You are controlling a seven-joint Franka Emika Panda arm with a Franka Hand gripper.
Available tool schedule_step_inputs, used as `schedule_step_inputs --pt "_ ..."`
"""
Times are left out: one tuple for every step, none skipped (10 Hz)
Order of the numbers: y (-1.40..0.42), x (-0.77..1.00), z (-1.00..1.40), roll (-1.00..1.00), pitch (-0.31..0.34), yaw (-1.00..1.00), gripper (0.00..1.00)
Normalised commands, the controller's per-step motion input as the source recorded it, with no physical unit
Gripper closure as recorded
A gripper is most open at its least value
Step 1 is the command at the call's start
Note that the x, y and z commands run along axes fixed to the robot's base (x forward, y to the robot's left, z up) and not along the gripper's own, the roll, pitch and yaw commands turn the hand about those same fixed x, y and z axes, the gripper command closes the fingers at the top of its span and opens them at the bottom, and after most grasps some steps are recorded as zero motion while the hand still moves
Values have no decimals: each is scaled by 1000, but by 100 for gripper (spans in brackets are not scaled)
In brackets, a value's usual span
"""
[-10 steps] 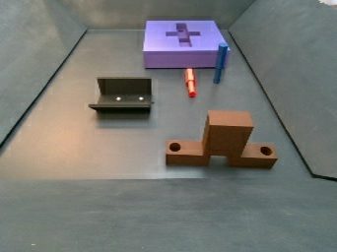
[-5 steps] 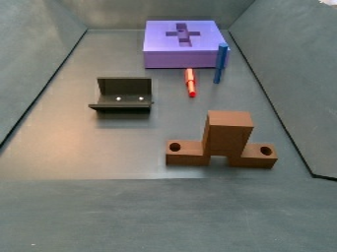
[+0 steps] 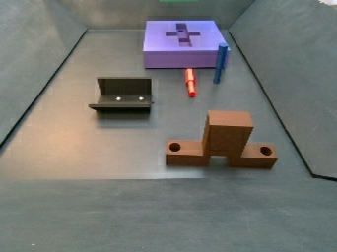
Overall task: Pick up the green object. Move up. Place the green object on the fixture. Regrasp the green object. Move to above the board. Insert the green object.
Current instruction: Insert the green object.
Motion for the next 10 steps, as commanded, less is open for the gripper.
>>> schedule_step_inputs --pt "-123 -63 -697 -51 -214 117 100" --pt "-186 0 -606 0 -174 140 100" --pt "-206 0 -586 77 -154 169 100" --pt "-234 0 -597 166 -89 137 100" --pt "-186 37 -483 219 -30 126 100" --pt "-146 0 -431 261 0 103 100" --pt "-83 0 -389 243 0 91 100" --pt "-6 -14 -374 101 -10 0 100" --pt "-9 -26 -326 0 -30 0 100" --pt "-20 0 -306 0 -7 0 100"
